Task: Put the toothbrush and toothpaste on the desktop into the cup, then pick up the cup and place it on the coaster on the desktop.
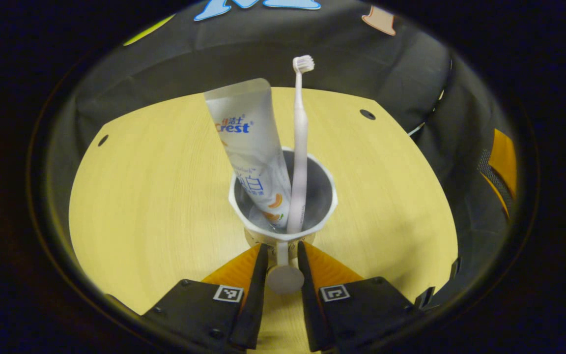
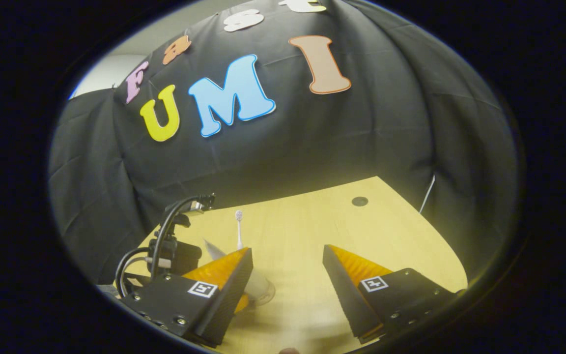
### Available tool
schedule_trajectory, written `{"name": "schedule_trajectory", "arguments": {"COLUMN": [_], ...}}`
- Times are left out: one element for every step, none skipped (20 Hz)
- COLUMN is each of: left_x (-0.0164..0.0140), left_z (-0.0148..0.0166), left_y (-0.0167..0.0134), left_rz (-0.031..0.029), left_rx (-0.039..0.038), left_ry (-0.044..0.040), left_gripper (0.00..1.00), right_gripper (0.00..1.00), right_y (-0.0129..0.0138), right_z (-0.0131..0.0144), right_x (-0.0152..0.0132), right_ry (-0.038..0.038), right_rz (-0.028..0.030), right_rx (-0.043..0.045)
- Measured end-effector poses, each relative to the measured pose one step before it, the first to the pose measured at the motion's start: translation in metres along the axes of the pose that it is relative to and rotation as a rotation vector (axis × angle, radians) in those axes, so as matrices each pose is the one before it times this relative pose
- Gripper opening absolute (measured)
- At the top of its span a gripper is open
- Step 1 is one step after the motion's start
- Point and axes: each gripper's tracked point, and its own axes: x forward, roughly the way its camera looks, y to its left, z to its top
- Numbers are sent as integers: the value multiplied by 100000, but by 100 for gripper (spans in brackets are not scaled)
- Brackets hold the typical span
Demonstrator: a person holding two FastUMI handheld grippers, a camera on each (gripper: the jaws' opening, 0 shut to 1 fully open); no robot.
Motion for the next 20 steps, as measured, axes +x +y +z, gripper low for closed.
{"name": "schedule_trajectory", "arguments": {"left_x": [-328,-371,-520,-544,-714,-721,-783,-822,-850,-792,-894,-1074,-983,-924,-1000,-603,-745,-493,-487,-335], "left_z": [-58,14,100,-3,94,81,256,349,464,596,707,624,844,946,1073,1148,1047,939,919,931], "left_y": [-59,-225,-48,-187,-8,-53,-5,281,180,421,241,475,315,445,334,490,451,340,171,341], "left_rz": [-348,-1066,-200,-1247,-214,-1334,-192,251,-8,546,-211,412,234,372,79,144,171,-308,34,-77], "left_rx": [-568,-787,-480,-148,-190,-222,-156,-38,-13,361,657,918,1378,1394,1541,1463,1412,1188,390,59], "left_ry": [-588,-883,-1271,-1416,-1548,-2025,-2164,-3044,-3424,-3291,-3260,-3694,-3923,-4333,-4103,-4059,-4647,-4713,-4480,-4602], "left_gripper": [48,54,67,65,75,78,82,84,88,92,90,90,89,90,90,90,90,90,90,90], "right_gripper": [90,90,90,90,90,90,90,90,90,90,90,90,90,90,90,90,90,90,90,90], "right_y": [108,184,293,220,234,353,568,539,447,318,333,458,534,470,542,384,572,580,516,372], "right_z": [193,174,111,178,157,97,99,196,102,198,227,446,484,548,443,422,279,418,335,497], "right_x": [-115,-79,-98,-176,-105,-117,-300,-164,-224,-148,-232,-100,-121,-61,-195,-65,-121,-142,-169,-169], "right_ry": [-363,-52,-181,-225,-140,-84,-108,-300,-398,-460,-731,-1082,-1214,-1755,-1416,-1112,-834,-1031,-1066,-1118], "right_rz": [284,465,559,545,389,488,724,902,461,-274,-471,-194,-99,-282,-469,-485,125,188,-380,-645], "right_rx": [-163,-377,-547,-842,-1165,-1315,-1081,-1327,-1751,-1959,-1863,-1551,-1092,-710,-381,-195,11,-25,-487,-894]}}
